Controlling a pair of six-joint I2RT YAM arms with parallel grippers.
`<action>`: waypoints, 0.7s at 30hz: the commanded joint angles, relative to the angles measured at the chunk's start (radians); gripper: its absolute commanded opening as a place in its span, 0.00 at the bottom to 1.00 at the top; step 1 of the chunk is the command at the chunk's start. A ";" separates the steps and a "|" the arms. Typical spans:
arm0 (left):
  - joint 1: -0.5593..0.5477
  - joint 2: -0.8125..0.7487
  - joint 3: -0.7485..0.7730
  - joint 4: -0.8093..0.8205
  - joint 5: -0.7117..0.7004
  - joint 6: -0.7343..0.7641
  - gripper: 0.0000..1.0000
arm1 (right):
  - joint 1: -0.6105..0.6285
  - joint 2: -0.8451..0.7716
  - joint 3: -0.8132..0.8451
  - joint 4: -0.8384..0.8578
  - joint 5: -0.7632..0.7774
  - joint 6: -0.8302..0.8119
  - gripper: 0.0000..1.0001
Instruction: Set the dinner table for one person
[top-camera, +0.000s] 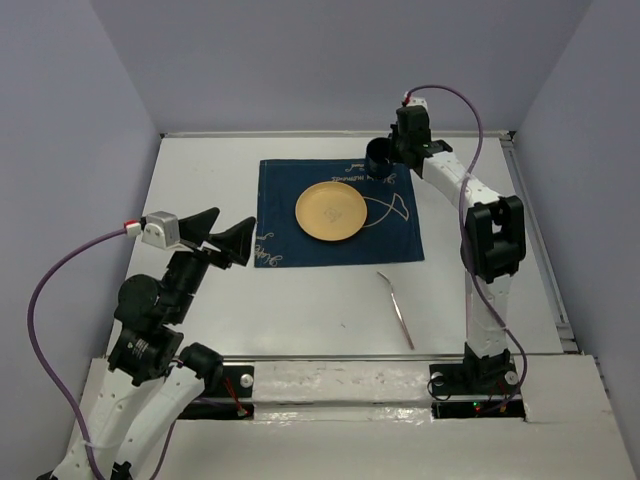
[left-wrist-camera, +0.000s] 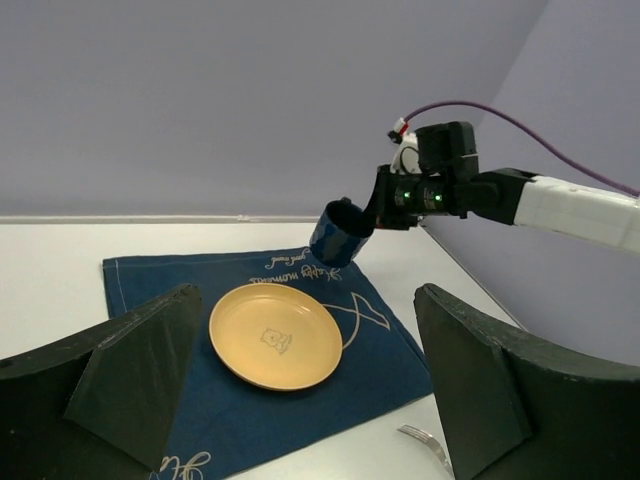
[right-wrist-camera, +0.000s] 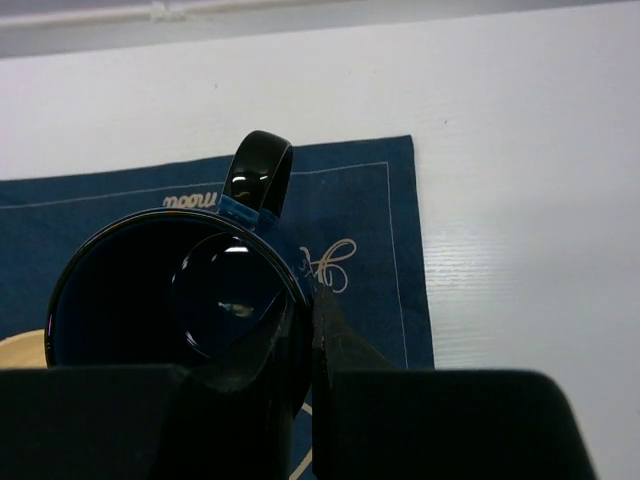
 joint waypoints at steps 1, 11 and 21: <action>-0.007 0.019 0.004 0.037 0.022 0.027 0.99 | -0.029 0.021 0.140 0.008 -0.035 -0.001 0.00; -0.005 0.035 0.006 0.033 0.022 0.030 0.99 | -0.072 0.092 0.175 -0.013 -0.045 0.009 0.00; 0.008 0.033 0.006 0.032 0.018 0.033 0.99 | -0.081 0.179 0.233 -0.015 -0.016 -0.021 0.00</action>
